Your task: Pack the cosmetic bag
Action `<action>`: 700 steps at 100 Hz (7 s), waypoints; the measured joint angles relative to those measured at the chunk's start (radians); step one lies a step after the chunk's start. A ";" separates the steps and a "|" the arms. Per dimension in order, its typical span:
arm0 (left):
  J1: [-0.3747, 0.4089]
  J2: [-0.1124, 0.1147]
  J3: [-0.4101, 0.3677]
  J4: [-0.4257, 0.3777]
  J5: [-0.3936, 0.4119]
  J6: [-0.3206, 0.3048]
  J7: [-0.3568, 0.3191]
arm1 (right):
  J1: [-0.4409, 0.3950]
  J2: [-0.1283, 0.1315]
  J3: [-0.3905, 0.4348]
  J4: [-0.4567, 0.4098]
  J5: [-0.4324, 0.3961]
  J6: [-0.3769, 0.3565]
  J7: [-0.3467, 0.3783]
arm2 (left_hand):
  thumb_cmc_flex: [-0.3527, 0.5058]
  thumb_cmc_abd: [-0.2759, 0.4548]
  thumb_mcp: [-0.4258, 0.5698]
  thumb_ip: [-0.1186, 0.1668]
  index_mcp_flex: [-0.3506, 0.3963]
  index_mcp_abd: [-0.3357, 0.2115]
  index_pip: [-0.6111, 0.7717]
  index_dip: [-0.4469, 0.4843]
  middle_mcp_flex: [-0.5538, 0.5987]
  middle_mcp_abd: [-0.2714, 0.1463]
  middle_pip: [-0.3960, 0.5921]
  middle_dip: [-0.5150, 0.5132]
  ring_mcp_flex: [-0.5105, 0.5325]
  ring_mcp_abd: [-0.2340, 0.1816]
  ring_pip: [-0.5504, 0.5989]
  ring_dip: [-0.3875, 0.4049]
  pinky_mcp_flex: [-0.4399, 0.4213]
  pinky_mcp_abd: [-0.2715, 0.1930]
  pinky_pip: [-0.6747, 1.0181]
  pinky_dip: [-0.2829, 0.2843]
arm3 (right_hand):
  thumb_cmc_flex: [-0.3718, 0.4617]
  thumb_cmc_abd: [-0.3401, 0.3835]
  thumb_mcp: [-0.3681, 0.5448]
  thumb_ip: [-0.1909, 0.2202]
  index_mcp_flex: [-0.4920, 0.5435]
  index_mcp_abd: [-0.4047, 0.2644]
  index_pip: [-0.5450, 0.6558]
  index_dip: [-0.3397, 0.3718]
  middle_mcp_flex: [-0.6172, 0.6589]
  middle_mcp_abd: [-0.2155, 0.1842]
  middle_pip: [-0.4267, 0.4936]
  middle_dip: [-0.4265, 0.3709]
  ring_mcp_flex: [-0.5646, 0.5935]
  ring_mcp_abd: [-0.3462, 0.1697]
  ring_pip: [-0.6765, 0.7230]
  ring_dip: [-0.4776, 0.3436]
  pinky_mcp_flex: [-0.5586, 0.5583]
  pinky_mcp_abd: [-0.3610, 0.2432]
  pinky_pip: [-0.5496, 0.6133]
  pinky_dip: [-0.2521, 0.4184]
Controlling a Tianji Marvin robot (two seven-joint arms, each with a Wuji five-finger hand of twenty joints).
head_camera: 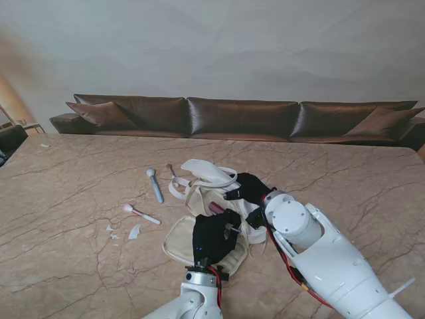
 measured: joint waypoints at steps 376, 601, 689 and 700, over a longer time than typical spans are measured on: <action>0.014 0.007 -0.118 -0.120 -0.134 0.191 -0.167 | -0.361 0.058 0.111 -0.168 -0.729 -0.201 -0.353 | -0.111 -0.160 0.249 -0.018 0.061 0.032 0.065 0.335 0.113 -0.062 0.386 0.133 0.163 0.020 0.241 0.070 0.181 0.047 0.204 0.055 | 0.014 0.112 -0.112 0.075 -0.193 0.021 -0.336 -0.218 -0.313 -0.042 -0.400 -0.188 -0.275 0.000 -0.583 -0.255 -0.465 0.015 -0.486 -0.008; -0.086 0.080 -0.250 -0.066 -0.072 0.208 -0.278 | -0.406 0.053 0.190 -0.137 -0.711 -0.289 -0.430 | -0.166 -0.179 0.152 -0.042 0.082 0.015 0.118 0.386 0.119 -0.076 0.398 0.135 0.163 0.019 0.251 0.070 0.172 0.045 0.204 0.059 | 0.014 0.138 -0.126 0.076 -0.143 0.000 -0.293 -0.236 -0.249 -0.032 -0.400 -0.186 -0.222 0.000 -0.582 -0.260 -0.420 -0.004 -0.463 -0.020; -0.023 0.084 -0.250 -0.117 -0.127 0.158 -0.255 | -0.322 0.121 0.177 -0.247 -0.668 -0.138 0.035 | -0.108 -0.149 0.162 -0.022 0.060 0.017 0.119 0.401 0.113 -0.081 0.388 0.145 0.136 0.016 0.226 0.070 0.139 0.038 0.201 0.059 | -0.471 0.040 -0.154 0.150 -0.621 0.272 -1.013 -0.305 -0.939 0.051 -0.579 -0.284 -0.904 0.058 -0.894 -0.424 -0.992 0.022 -1.022 -0.017; -0.016 0.085 -0.251 -0.130 -0.121 0.159 -0.254 | -0.287 0.124 0.134 -0.245 -0.695 -0.122 0.012 | -0.094 -0.149 0.162 -0.022 0.052 0.017 0.119 0.401 0.113 -0.081 0.381 0.146 0.136 0.016 0.226 0.070 0.139 0.038 0.200 0.059 | -0.469 0.040 -0.158 0.150 -0.620 0.275 -1.015 -0.349 -0.940 0.052 -0.659 -0.322 -0.927 0.079 -0.895 -0.424 -1.011 0.022 -1.042 -0.017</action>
